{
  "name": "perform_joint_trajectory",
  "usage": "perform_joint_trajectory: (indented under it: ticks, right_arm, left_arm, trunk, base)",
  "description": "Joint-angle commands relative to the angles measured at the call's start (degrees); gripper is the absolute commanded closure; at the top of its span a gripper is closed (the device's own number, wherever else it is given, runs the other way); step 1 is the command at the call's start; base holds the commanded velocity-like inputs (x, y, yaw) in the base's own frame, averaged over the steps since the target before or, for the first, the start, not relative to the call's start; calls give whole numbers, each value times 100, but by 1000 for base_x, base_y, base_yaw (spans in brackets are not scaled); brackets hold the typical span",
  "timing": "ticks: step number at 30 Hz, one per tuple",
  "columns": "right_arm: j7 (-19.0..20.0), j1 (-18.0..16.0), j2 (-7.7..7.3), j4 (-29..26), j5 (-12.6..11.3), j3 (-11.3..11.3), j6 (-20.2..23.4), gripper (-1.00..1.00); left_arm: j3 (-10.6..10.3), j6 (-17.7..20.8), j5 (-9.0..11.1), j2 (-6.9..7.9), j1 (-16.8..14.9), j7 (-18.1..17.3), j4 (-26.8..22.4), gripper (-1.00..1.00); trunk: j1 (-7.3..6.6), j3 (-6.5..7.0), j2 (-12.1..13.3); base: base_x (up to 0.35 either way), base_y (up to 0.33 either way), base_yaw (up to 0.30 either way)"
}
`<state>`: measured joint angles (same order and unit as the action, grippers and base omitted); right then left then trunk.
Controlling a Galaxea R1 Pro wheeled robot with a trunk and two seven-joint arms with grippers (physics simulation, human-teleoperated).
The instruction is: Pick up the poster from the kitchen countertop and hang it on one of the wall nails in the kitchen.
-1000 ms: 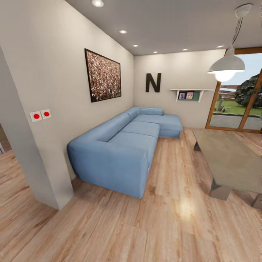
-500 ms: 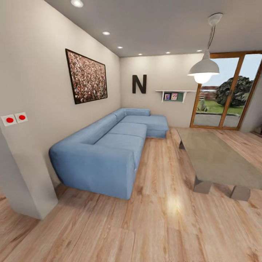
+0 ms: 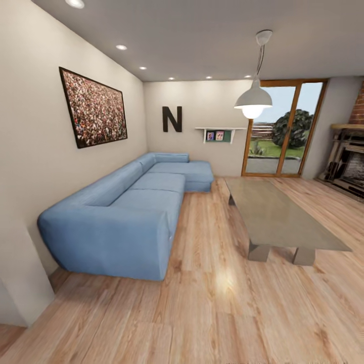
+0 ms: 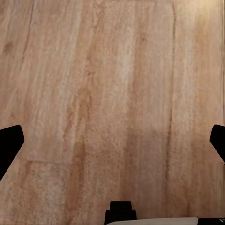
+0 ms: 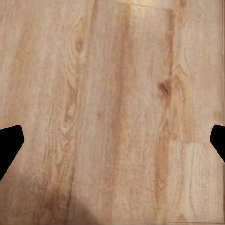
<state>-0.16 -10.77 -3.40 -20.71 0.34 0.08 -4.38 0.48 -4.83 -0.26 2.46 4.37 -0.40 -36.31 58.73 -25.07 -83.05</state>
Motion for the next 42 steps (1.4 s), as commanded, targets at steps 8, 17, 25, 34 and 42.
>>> perform_joint_trajectory:
  ticks: [8, 17, 25, 34, 42]
  right_arm:
    - [-2, -4, -2, 6, 5, 1, -19, -100]
    - [-2, -4, 2, 6, 10, 5, -19, -100]
    - [-9, -4, 3, 6, 10, 1, -19, -100]
    - [-9, -4, 1, 4, 10, 1, -21, -100]
    - [-7, -4, -2, 1, 10, 1, -24, -100]
  left_arm:
    - [5, -9, -4, 0, 3, -3, -7, -100]
    - [5, -9, 0, 1, 3, -4, -7, -100]
    - [-2, -2, -5, -4, 3, -4, -7, -100]
    - [-6, -2, -5, -4, 3, -4, 21, -100]
    - [-46, -20, -8, -8, 3, 3, 319, -100]
  trunk:
    - [0, 35, -3]
    - [0, 79, -3]
    - [0, 103, -3]
    - [0, 126, -3]
    - [0, 154, -3]
  base:
    - [0, 0, -268]
    - [0, 0, -269]
    - [40, -48, -150]
    - [110, -171, -219]
    - [12, -22, -291]
